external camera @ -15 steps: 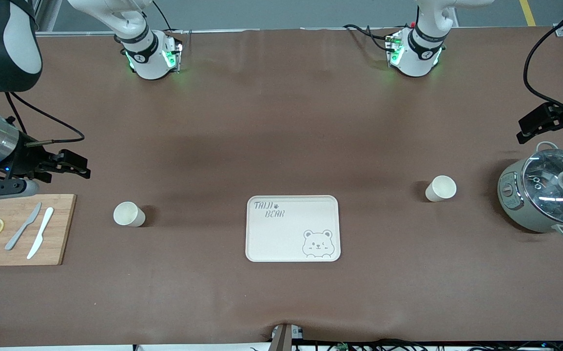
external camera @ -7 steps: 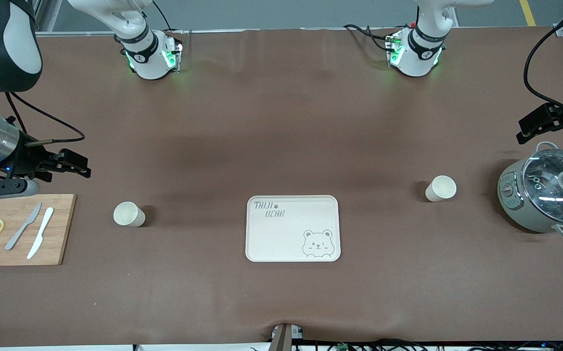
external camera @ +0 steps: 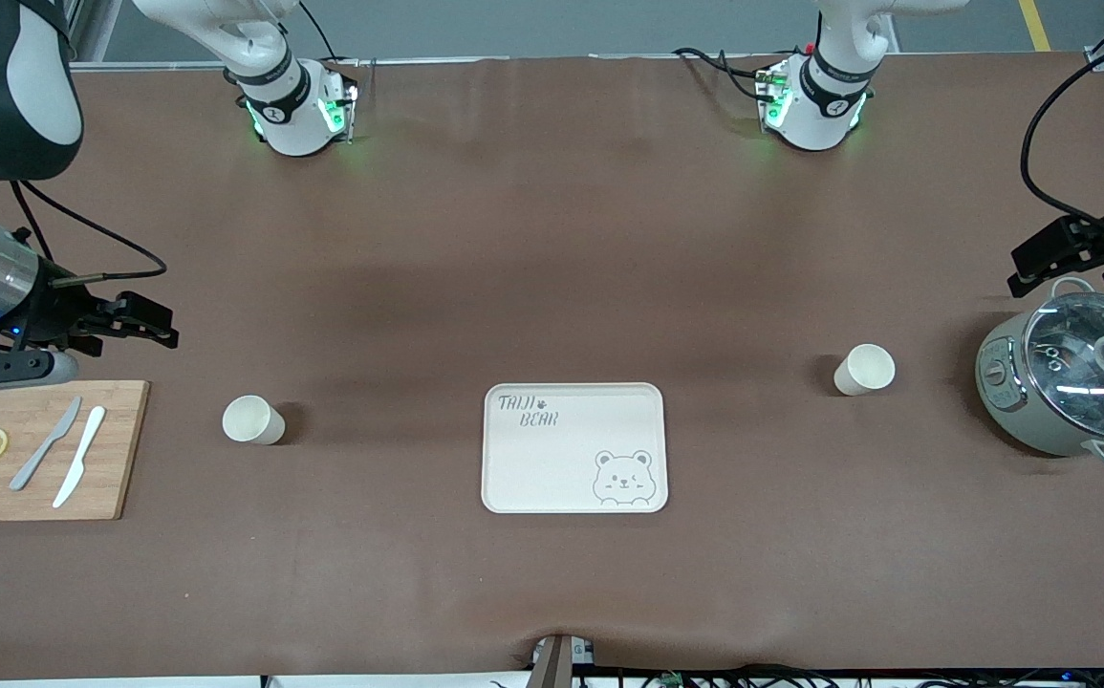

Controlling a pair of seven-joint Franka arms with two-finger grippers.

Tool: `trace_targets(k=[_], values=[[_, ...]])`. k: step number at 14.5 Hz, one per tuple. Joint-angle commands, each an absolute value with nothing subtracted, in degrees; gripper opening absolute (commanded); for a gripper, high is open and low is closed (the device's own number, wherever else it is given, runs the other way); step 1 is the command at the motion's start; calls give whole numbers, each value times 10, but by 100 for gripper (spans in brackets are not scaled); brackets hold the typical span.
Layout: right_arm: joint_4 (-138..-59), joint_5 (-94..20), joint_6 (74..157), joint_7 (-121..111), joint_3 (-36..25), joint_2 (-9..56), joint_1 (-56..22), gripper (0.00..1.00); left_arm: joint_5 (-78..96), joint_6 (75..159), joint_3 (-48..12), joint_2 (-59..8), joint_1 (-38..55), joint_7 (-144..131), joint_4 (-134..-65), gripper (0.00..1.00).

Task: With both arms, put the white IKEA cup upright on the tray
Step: 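Move the right gripper above the white cup beside the cutting board, then move the left gripper toward the white cup beside the steel pot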

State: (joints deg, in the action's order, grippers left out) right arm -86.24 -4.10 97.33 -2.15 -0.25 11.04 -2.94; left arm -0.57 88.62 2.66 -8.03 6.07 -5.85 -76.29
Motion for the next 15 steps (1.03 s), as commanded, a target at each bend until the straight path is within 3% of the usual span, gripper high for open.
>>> trace_targets(k=[1,3,9,15], values=[[-867,-31,969,-14,0,104,-30,100,-13,881,25,-83,61,-61,-762,100],[-867,-31,969,-14,0,104,-30,100,-9,843,24,-76,63,-65,-761,100],[-867,-31,969,-14,0,104,-30,100,-2,837,9,-70,66,-78,-759,100],[-867,-31,969,-14,0,104,-30,100,4,743,-1,-75,59,-118,-771,100]])
